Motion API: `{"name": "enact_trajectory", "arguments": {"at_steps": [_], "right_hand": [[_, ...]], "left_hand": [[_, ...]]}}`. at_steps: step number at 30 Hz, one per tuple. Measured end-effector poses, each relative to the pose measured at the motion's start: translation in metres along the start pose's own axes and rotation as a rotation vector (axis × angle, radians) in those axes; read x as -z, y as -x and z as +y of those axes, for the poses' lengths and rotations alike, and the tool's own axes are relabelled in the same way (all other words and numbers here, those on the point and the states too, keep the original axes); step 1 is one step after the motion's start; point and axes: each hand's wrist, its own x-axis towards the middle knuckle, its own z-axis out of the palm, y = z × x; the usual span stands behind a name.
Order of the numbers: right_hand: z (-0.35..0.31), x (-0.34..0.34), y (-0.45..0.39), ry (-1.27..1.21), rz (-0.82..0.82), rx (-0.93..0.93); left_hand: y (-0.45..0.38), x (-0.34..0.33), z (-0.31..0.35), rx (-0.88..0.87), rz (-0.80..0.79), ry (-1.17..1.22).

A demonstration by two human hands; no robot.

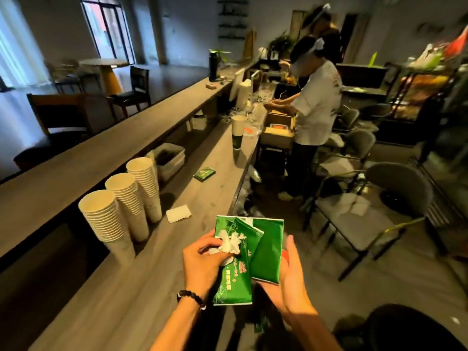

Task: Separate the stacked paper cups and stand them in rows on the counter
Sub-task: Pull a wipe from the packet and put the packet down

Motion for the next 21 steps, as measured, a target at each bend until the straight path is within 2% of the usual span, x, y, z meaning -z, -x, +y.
{"name": "enact_trajectory", "arguments": {"at_steps": [2, 6, 10, 14, 17, 21], "right_hand": [[-0.024, 0.03, -0.027, -0.036, 0.038, -0.078], [-0.047, 0.064, -0.076, 0.164, 0.067, 0.03], [-0.074, 0.091, -0.123, 0.128, -0.07, -0.066], [-0.095, 0.101, -0.166, 0.376, -0.073, -0.11], [-0.106, 0.111, -0.194, 0.468, -0.034, -0.068], [-0.109, 0.134, -0.24, 0.412, 0.101, -0.052]], "left_hand": [[-0.012, -0.035, -0.007, 0.017, 0.011, -0.004], [-0.035, -0.087, -0.016, -0.007, 0.014, -0.048], [-0.059, -0.135, -0.021, -0.036, -0.001, -0.08], [-0.089, -0.169, -0.036, -0.022, -0.021, -0.093], [-0.115, -0.197, -0.047, -0.014, -0.075, -0.079], [-0.166, -0.227, -0.072, -0.041, -0.18, -0.131]]}}
